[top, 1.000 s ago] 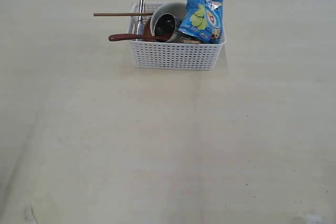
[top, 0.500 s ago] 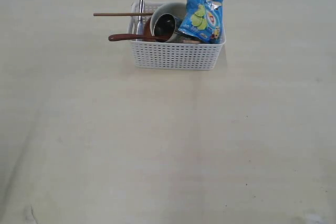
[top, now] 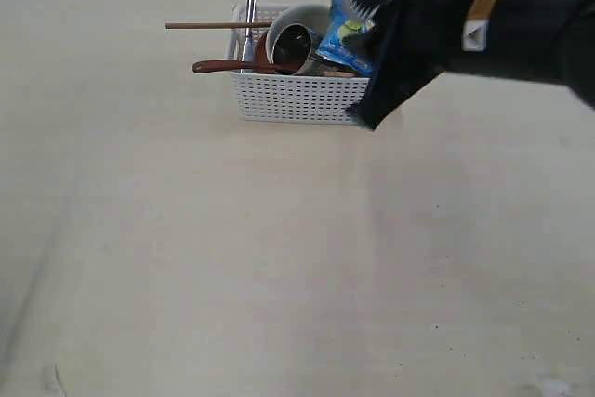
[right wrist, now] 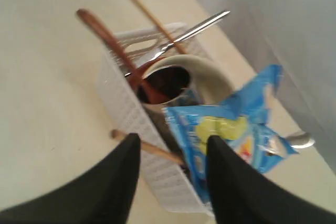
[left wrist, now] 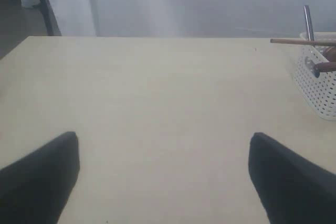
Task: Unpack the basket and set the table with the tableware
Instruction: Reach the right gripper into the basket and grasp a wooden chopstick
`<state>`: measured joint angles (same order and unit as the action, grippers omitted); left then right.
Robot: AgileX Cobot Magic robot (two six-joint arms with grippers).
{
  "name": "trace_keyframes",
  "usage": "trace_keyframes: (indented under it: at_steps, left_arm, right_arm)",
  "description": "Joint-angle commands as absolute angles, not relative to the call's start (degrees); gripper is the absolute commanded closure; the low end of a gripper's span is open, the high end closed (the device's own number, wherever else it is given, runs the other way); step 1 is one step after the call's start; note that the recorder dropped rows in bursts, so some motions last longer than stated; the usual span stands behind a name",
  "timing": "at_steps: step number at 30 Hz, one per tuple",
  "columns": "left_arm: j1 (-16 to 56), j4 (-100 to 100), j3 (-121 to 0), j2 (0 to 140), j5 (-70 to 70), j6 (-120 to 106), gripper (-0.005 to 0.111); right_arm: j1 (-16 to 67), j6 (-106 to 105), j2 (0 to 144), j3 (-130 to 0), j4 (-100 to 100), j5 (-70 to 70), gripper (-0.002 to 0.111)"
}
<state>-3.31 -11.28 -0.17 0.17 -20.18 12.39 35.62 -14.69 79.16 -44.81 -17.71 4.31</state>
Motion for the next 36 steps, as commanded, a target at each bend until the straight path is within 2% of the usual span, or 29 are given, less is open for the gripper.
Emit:
trace_keyframes:
  at_steps: [1,8,15,20,32,36]
  left_arm:
    - [-3.45,-11.35,0.0,0.0,-19.87,12.7,0.026]
    - [-3.45,-11.35,0.0,0.0,-19.87,12.7,0.026]
    - [-3.45,-11.35,0.0,0.0,-19.87,12.7,0.026]
    - [-3.45,-11.35,0.0,0.0,-19.87,12.7,0.026]
    - [-3.45,-11.35,0.0,0.0,-19.87,12.7,0.026]
    - [-3.45,-11.35,0.0,0.0,-19.87,12.7,0.026]
  right_arm:
    - [38.73,-19.1,84.39,-45.34,-18.5,4.32,0.041]
    - [38.76,-19.1,86.67,-45.23,-18.5,-1.25,0.04]
    - [38.47,-20.09,88.64,-45.23,-18.5,-2.68,0.054]
    - [36.03,-20.09,90.05,-45.23,-18.01,-3.16,0.054]
    - [36.03,-19.88,94.05,-45.23,-18.01,-10.6,0.054]
    - [36.03,-19.88,94.05,-45.23,-18.01,-10.6,0.07]
